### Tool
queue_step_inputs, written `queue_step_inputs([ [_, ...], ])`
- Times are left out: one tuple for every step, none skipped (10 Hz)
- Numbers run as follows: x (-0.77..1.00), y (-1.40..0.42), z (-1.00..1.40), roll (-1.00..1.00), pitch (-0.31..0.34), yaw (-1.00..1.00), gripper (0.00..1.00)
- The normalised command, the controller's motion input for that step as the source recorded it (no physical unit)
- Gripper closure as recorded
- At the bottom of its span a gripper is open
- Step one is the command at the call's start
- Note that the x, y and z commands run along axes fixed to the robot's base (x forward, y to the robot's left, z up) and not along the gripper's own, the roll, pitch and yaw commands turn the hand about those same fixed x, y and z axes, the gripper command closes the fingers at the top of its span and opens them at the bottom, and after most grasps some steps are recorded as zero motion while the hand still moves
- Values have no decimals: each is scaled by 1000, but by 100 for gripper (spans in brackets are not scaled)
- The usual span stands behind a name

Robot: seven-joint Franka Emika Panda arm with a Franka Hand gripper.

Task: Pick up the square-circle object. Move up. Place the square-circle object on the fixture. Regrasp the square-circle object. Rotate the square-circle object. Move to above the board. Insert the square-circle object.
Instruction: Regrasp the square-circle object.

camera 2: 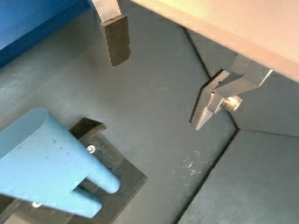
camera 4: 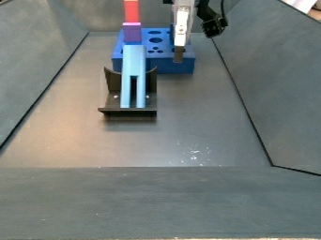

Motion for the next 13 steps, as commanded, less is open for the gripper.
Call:
queue_step_inputs([
  [54, -40, -1, 162, 534, 270, 0],
  [72, -40, -6, 123, 427, 358, 0],
  [69, -42, -12, 112, 325, 398, 0],
  [62, -43, -13, 104, 195, 408, 0],
  [59, -43, -11, 93, 138, 396, 0],
  [52, -40, -3, 71, 27, 340, 0],
  [52, -43, -11, 66, -10, 315, 0],
  [49, -42, -17, 72, -46, 269, 0],
  [48, -42, -16, 76, -66, 208, 0],
  [1000, -22, -6, 132, -128, 116, 0],
  [1000, -20, -10, 134, -123, 85, 0],
  [1000, -16, -30, 148, -100, 35, 0],
  [1000, -17, -32, 150, -92, 16, 0],
])
